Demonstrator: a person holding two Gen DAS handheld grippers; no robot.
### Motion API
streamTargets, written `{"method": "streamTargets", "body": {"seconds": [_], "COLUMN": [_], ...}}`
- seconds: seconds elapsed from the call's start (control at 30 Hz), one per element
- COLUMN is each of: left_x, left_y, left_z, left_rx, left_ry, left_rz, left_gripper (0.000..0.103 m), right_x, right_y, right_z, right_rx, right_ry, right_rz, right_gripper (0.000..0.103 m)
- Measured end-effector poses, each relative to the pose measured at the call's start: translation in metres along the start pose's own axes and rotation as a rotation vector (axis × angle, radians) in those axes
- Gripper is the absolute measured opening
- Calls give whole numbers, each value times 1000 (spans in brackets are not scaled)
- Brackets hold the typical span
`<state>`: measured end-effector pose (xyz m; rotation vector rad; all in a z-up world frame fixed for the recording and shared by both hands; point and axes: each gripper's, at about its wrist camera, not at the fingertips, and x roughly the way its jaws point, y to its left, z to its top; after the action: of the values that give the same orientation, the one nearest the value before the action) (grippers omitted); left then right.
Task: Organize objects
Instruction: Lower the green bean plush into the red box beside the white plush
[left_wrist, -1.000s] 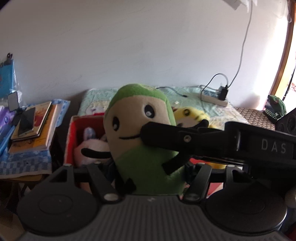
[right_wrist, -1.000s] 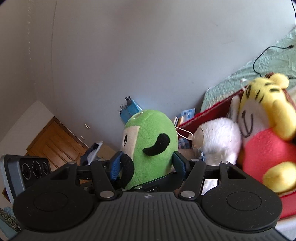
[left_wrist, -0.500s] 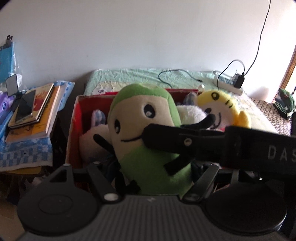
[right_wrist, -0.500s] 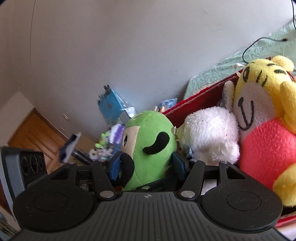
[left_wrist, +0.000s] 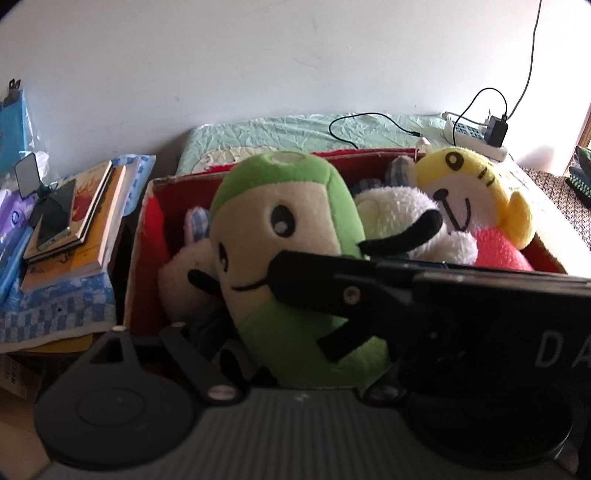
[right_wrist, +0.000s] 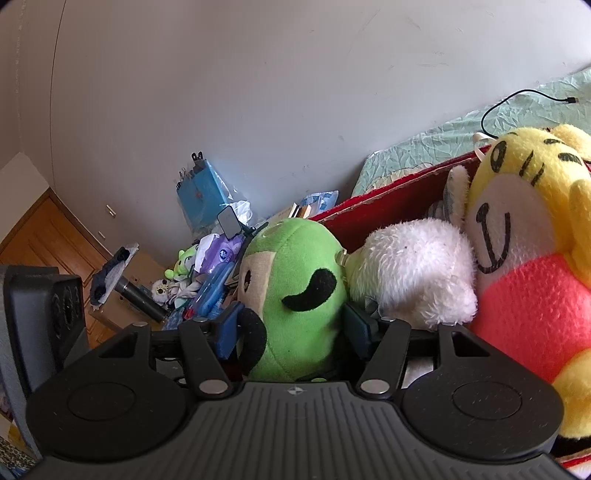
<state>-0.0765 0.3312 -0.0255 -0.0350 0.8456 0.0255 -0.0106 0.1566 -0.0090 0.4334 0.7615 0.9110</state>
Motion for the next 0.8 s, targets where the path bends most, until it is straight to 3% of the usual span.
{"method": "streamTargets", "body": {"seconds": [0.37, 0.8], "left_x": [0, 3], "left_y": [3, -4], "left_z": [0, -5], "left_rx": [-20, -8], "left_ry": [14, 32], "left_rz": [13, 49], "left_gripper": [90, 95], "right_x": [-11, -14], "right_y": [-4, -16], "right_z": [1, -3], "right_rx": [53, 142], "right_ry": [-20, 3], "right_rz": [12, 24], "right_gripper": [62, 53]}}
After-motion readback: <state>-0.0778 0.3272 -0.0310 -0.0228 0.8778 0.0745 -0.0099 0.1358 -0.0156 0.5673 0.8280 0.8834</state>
